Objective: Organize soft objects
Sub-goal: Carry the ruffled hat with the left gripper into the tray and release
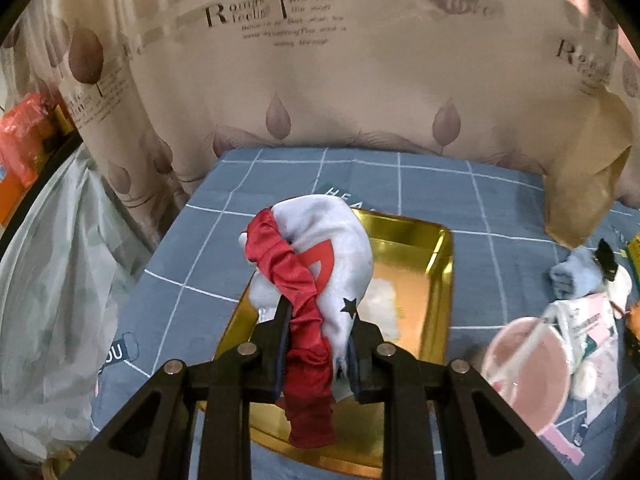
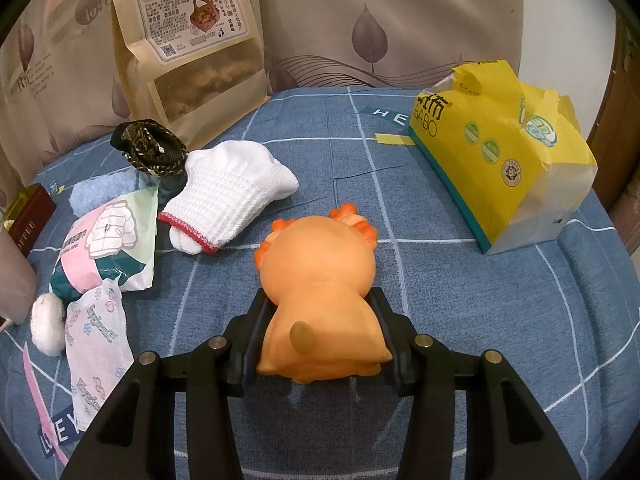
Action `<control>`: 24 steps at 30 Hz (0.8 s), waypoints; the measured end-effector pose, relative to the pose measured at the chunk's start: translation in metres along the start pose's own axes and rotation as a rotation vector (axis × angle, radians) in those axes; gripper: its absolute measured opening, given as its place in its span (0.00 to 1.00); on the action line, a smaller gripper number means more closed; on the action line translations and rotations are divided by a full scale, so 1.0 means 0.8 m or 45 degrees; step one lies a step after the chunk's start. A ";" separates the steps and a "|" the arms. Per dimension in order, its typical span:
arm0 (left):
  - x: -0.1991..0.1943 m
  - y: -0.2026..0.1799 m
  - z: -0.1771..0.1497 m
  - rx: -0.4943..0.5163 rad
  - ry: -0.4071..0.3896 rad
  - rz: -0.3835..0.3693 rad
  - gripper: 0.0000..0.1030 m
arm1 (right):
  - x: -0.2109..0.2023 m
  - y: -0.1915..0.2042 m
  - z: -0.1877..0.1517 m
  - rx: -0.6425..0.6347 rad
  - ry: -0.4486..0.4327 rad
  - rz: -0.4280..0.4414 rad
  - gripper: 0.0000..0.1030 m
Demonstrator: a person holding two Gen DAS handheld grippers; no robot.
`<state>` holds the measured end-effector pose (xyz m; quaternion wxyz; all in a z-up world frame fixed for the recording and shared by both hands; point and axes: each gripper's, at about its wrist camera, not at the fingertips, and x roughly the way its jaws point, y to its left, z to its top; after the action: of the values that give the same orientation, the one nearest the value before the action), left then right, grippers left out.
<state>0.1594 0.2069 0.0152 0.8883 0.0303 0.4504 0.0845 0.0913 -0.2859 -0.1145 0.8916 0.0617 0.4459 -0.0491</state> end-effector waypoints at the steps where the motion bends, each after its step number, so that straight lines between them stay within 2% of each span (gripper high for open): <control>1: 0.007 0.003 0.002 -0.008 0.005 0.007 0.22 | 0.000 0.000 0.000 -0.001 0.000 -0.001 0.45; 7: 0.041 0.001 0.015 0.023 0.052 -0.030 0.23 | 0.000 0.000 0.000 -0.004 0.001 -0.005 0.45; 17: 0.100 0.007 0.030 0.048 0.148 -0.014 0.25 | 0.001 0.000 0.000 -0.014 0.003 -0.010 0.45; 24: 0.120 0.005 0.030 0.065 0.171 0.004 0.29 | 0.001 0.001 0.000 -0.025 0.006 -0.017 0.46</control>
<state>0.2341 0.2282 -0.0462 0.8550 0.0477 0.5108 0.0762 0.0914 -0.2851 -0.1152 0.8908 0.0499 0.4487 -0.0505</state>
